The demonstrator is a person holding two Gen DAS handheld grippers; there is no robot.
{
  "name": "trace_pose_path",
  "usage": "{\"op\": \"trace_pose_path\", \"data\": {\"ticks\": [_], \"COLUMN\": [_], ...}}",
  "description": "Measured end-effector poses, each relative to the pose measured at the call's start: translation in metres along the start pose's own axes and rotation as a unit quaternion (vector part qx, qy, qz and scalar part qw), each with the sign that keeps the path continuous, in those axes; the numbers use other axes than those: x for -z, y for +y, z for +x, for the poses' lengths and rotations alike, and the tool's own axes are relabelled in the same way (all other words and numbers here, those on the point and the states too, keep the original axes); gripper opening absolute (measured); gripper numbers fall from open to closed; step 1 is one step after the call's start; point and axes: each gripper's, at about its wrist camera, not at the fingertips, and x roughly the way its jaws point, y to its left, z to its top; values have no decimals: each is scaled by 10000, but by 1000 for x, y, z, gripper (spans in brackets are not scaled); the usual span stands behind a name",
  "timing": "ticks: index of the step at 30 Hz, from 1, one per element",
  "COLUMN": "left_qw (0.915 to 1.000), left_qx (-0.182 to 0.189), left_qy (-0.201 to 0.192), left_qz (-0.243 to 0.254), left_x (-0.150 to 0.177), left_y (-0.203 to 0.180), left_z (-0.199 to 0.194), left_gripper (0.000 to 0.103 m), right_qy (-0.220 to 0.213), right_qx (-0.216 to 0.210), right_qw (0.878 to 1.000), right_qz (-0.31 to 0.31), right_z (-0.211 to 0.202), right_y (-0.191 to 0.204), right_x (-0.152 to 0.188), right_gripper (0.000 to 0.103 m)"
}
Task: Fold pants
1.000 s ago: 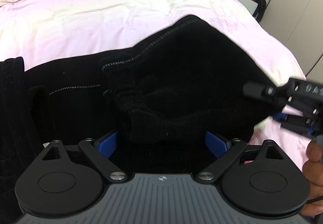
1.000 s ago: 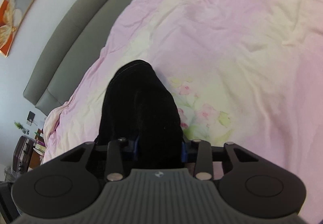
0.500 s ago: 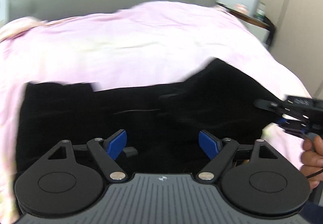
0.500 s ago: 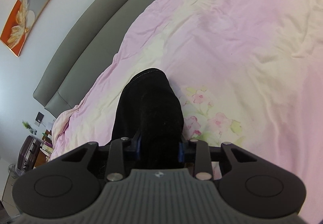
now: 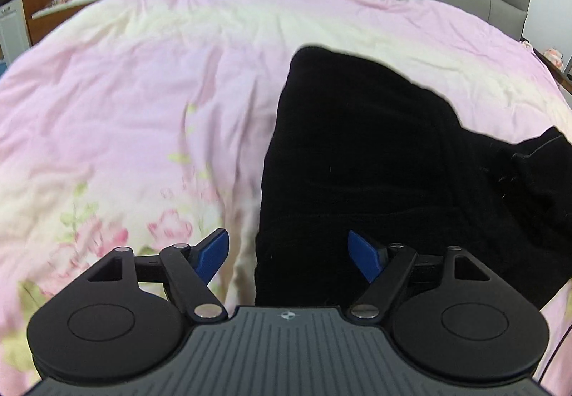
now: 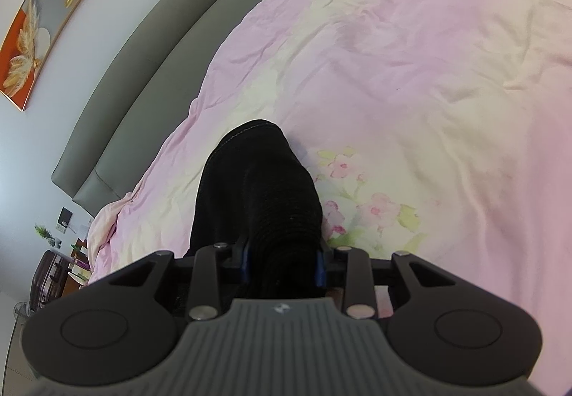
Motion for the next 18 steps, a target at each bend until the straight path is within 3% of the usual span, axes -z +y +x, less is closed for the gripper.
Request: {"op": "trace_pose_path", "data": {"ticks": [6,10,12,15,18], "left_qw": [9993,9983,9971,9950,9917], "left_qx": [231,404,518,692,906], "left_qy": [23,-9,-15,-4,24], "left_qz": [-299,-415,-551,-715,-915], "left_x": [4,8,9,9,8], "left_y": [7,15,20,26,35], "left_z": [6,6,9,12,14], "left_gripper": [89,89,89,89,87], "right_qy": [-121,-813,-1106,-1476,-1591], "right_qx": [151,131,-6,-224,-486], "right_qw": [9993,9910,9761,9365,8766], "right_qz": [320,-1057,-1871,-3174,-4515], "right_z": [-7,-27,-35,-44,-39], "right_y": [13,94,143,212,266], "right_x": [-2,15,35,80,140], "right_gripper": [25,22,22,22,22]}}
